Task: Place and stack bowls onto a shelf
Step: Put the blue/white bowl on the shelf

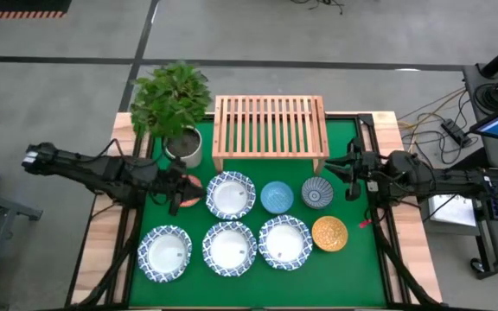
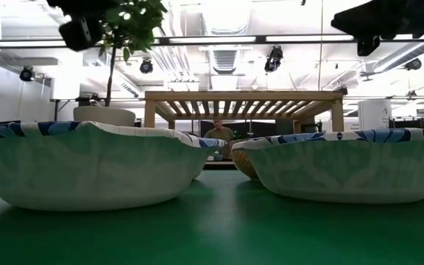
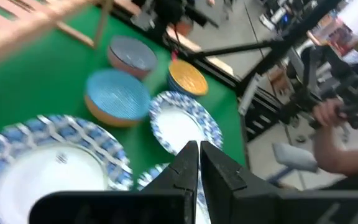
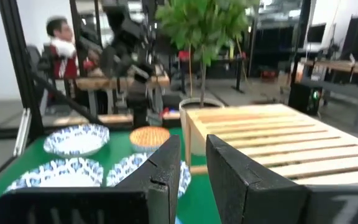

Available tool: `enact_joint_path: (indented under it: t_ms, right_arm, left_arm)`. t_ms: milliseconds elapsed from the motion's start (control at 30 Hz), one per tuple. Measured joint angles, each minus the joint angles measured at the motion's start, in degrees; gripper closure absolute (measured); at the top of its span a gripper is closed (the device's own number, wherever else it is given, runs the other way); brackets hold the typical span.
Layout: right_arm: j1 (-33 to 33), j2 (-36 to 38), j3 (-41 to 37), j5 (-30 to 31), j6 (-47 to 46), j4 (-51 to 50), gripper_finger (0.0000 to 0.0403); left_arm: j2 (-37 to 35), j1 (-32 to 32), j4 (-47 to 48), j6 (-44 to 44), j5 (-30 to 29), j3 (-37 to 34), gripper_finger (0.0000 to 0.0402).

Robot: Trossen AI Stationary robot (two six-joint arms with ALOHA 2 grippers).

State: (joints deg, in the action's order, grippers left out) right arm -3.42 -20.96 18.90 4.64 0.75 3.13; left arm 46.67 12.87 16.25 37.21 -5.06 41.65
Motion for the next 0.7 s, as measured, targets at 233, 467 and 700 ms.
enact_joint_path:
  t_ms: [233,467,700]
  right_arm:
    - [0.0,-2.9,1.5,0.0,-0.2,-1.1,0.0335]
    - [0.0,-3.1,1.4,0.0,-0.3,-1.7,0.0335]
    - [0.0,-3.1,1.4,0.0,-0.2,-1.7,0.0335]
  left_arm:
    - [6.9,8.8,5.3,10.5,-0.4,5.7,0.0402]
    - [15.9,15.6,5.8,17.8,-0.3,9.0,0.0402]
    - [25.3,17.1,5.8,18.9,0.1,11.3,0.0402]
